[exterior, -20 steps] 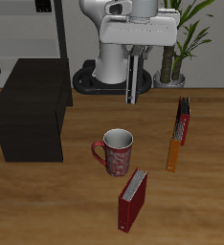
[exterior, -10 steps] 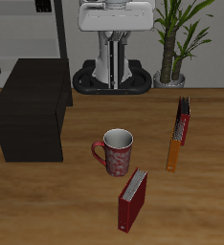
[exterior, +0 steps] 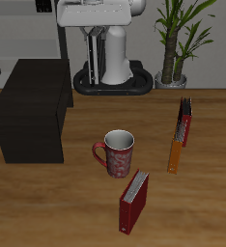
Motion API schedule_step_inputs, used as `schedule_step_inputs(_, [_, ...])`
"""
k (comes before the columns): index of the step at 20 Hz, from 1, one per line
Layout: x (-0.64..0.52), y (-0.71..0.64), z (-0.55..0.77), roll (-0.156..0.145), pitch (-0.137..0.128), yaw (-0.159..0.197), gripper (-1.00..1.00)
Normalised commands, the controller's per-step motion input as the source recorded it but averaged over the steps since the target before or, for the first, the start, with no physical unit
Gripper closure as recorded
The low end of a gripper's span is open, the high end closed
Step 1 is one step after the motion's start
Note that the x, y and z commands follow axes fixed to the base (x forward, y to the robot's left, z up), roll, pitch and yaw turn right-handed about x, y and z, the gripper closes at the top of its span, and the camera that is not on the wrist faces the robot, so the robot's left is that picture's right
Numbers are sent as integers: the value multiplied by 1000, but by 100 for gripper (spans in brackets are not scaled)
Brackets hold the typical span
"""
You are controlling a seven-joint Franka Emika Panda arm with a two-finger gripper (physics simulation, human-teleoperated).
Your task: Place the striped book upright on top of the shelf
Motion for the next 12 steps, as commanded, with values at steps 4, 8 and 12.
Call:
schedule_step_inputs(4, [6,-441,134,7,-13,36,100])
schedule_step_inputs(8, [-2,-396,145,-5,-19,9,100])
schedule_step_inputs(12, [4,-395,81,-7,-8,-1,100])
